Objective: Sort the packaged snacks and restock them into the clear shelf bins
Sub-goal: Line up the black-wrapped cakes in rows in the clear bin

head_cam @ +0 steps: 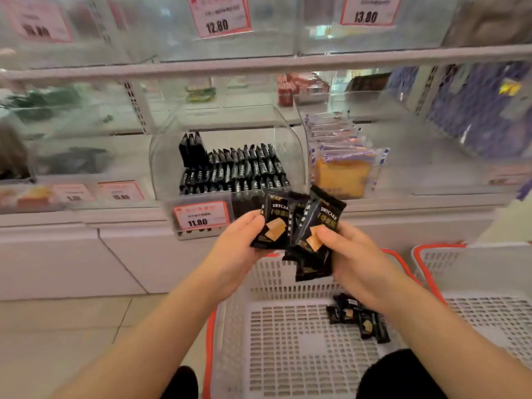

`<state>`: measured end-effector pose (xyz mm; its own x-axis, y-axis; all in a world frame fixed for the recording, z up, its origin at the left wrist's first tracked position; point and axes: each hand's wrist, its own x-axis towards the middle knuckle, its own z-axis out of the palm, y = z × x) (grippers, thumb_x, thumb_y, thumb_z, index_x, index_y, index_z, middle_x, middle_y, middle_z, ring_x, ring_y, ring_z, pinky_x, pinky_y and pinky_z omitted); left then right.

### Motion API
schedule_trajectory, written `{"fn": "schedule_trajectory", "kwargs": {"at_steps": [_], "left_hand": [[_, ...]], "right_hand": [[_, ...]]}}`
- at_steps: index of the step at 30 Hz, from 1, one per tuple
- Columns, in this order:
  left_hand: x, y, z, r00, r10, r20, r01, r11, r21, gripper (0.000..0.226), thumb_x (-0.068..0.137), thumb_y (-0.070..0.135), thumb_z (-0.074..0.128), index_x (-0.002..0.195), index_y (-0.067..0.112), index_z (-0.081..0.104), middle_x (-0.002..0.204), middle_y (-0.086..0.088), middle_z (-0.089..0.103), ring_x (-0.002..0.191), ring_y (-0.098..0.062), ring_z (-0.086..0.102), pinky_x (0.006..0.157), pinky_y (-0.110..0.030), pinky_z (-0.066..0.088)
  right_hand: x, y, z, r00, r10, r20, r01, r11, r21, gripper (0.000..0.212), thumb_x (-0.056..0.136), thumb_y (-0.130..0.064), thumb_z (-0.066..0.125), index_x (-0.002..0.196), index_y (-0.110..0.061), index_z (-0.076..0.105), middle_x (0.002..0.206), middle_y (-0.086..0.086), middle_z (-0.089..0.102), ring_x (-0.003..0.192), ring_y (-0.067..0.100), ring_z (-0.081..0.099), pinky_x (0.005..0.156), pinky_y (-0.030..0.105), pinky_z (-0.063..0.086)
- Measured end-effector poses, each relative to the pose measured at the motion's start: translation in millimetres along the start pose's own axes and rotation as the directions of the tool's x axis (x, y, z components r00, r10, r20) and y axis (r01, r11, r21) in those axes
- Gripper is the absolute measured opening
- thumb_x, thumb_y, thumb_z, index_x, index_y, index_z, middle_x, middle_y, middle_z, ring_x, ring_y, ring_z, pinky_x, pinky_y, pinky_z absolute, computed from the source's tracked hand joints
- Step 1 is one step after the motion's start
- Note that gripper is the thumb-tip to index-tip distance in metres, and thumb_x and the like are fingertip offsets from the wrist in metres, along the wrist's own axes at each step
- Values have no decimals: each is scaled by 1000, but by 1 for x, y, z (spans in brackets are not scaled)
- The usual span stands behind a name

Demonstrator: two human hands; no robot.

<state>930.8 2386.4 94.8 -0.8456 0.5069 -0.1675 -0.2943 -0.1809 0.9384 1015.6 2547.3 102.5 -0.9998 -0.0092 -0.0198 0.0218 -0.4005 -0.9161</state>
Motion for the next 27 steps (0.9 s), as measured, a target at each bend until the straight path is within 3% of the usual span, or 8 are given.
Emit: {"fn": "schedule_trajectory", "kwargs": {"at_steps": [3, 9, 12, 16, 19, 22, 24, 27], "left_hand": [[-5, 12, -2, 992, 120, -40, -122, 991, -56, 27, 98, 15, 40, 120, 5, 53, 119, -11, 64, 109, -18, 60, 93, -35, 49], [-10, 23, -17, 963, 243, -116, -254, 963, -88, 17, 96, 10, 42, 99, 16, 58, 91, 2, 70, 77, -6, 65, 61, -19, 52], [-7, 35, -21, 946, 261, -194, -272, 962, -36, 21, 97, 10, 39, 100, 16, 59, 98, -5, 67, 84, -13, 61, 68, -25, 50], [5, 63, -34, 909, 341, -240, -346, 938, 21, 29, 98, 15, 38, 119, 7, 57, 118, -13, 63, 105, -25, 59, 87, -35, 47], [17, 79, -47, 904, 394, -162, -369, 914, 167, 33, 100, 26, 37, 122, 14, 59, 122, -6, 62, 118, -21, 55, 106, -44, 37], [31, 94, -59, 941, 337, -37, -302, 883, 361, 34, 98, 38, 35, 110, 32, 66, 112, 13, 66, 111, 0, 55, 100, -17, 37], [47, 108, -69, 938, 346, -30, -246, 723, 645, 33, 98, 37, 35, 98, 36, 69, 111, 17, 64, 112, -1, 51, 94, -10, 36], [76, 127, -83, 898, 439, 4, -130, 258, 957, 39, 96, 34, 42, 127, 15, 55, 142, -5, 41, 135, -19, 28, 113, -29, 19]], "right_hand": [[14, -3, 34, 996, -89, -20, 91, 990, 106, 27, 74, -21, 52, 98, -12, 61, 70, -8, 69, 69, 5, 65, 67, 22, 54], [37, 1, 73, 981, -142, -135, 149, 988, 40, 17, 82, -10, 52, 96, -13, 61, 66, -8, 67, 65, 5, 62, 66, 21, 50], [53, -1, 87, 975, -131, -182, 118, 990, -82, 15, 92, -15, 49, 99, -18, 62, 69, -12, 67, 75, 8, 63, 76, 25, 51], [82, -12, 102, 983, -78, -164, 88, 994, 57, 29, 94, -23, 46, 114, -10, 62, 88, 2, 69, 86, 19, 63, 84, 40, 49], [108, -21, 107, 992, -89, -86, 85, 995, -54, 21, 92, -27, 49, 89, -17, 68, 83, 0, 70, 79, 15, 67, 74, 32, 54], [136, -29, 105, 997, -46, -57, 36, 985, -167, 22, 90, -26, 54, 78, -19, 70, 81, -2, 72, 82, 14, 68, 85, 36, 52], [157, -34, 98, 995, -6, -99, -25, 952, -304, 18, 88, -31, 58, 85, -19, 71, 87, -2, 74, 91, 18, 67, 93, 38, 47], [192, -42, 88, 981, 33, -192, -135, 824, -550, 25, 81, -40, 66, 91, -18, 70, 91, 0, 74, 93, 21, 67, 86, 35, 48]]}}
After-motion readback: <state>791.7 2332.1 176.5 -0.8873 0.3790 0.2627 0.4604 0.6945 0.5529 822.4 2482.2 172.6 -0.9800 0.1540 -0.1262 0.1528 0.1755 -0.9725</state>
